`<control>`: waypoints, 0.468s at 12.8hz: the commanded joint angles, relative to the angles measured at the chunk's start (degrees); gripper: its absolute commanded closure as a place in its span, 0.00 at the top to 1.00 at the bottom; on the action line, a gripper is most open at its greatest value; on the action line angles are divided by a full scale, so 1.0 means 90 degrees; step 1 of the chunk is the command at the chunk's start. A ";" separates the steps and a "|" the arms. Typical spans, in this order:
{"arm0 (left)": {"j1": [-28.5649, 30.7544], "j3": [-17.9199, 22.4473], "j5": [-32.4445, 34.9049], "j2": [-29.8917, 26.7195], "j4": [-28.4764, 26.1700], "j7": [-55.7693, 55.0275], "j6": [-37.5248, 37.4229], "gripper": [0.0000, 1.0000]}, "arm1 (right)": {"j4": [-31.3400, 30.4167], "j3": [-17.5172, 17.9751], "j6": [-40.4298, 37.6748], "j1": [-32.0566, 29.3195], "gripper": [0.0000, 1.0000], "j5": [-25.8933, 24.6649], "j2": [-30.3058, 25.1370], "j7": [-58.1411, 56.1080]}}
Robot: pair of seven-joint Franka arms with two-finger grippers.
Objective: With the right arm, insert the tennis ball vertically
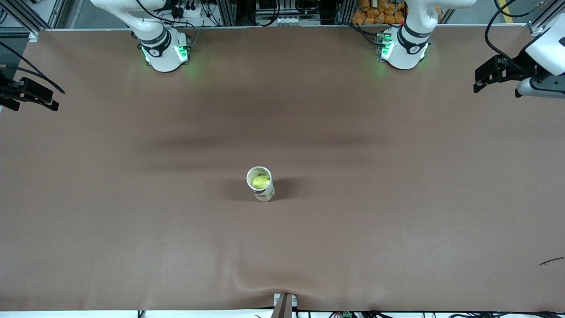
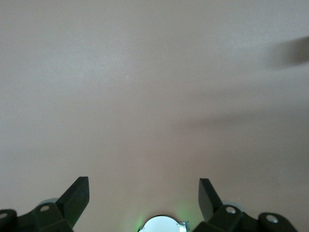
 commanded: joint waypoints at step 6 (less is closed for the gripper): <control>-0.0031 0.0028 0.0046 0.0217 0.0419 -0.0027 -0.0183 1.00 | -0.0048 0.0023 -0.0051 -0.0053 1.00 0.0052 -0.0061 0.0072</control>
